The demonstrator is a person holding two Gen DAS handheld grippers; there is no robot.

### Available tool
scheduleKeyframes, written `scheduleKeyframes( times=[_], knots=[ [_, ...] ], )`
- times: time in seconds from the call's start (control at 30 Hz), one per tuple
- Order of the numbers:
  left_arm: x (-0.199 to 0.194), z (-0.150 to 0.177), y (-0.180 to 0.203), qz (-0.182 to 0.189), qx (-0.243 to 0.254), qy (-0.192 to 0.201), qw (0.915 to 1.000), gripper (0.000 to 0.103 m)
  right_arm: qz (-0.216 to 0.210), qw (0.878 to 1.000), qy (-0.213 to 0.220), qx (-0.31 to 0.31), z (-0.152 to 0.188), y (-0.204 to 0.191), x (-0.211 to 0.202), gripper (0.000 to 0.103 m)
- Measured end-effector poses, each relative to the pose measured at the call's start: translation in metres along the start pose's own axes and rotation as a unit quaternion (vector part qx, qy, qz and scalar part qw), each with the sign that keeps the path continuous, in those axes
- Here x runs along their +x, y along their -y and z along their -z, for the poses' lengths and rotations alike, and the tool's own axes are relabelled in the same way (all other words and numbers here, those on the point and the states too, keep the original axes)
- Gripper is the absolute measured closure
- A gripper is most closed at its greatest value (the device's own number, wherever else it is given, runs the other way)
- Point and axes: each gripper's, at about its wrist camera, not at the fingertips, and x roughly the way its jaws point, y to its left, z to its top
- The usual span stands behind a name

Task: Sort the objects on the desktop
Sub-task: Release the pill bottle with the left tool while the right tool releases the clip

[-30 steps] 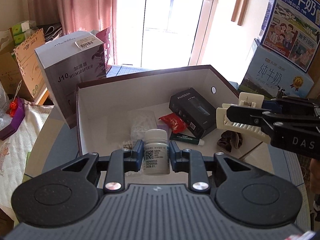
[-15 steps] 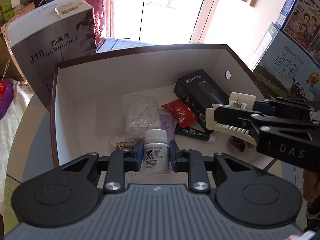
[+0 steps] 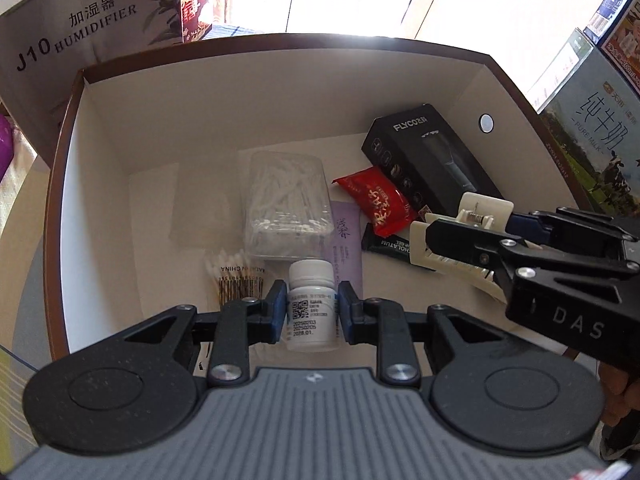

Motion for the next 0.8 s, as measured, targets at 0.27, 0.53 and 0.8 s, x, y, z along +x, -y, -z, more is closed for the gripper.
scheduleKeyframes(
  times=[0.27, 0.53, 0.8],
  knots=[
    [-0.002, -0.002, -0.001, -0.016, 0.002, 0.003, 0.9999, 0.072, -0.002, 1.0, -0.006, 0.002, 0.001, 0.0, 0.005, 0.072],
    [-0.005, -0.003, -0.001, -0.03, 0.012, 0.007, 0.9994, 0.066, -0.001, 1.0, -0.015, -0.001, 0.0, -0.001, 0.011, 0.072],
    [-0.004, -0.001, -0.003, -0.036, 0.013, 0.007, 0.9992, 0.06, 0.003, 1.0, -0.022, -0.006, -0.003, -0.001, 0.018, 0.072]
  ],
)
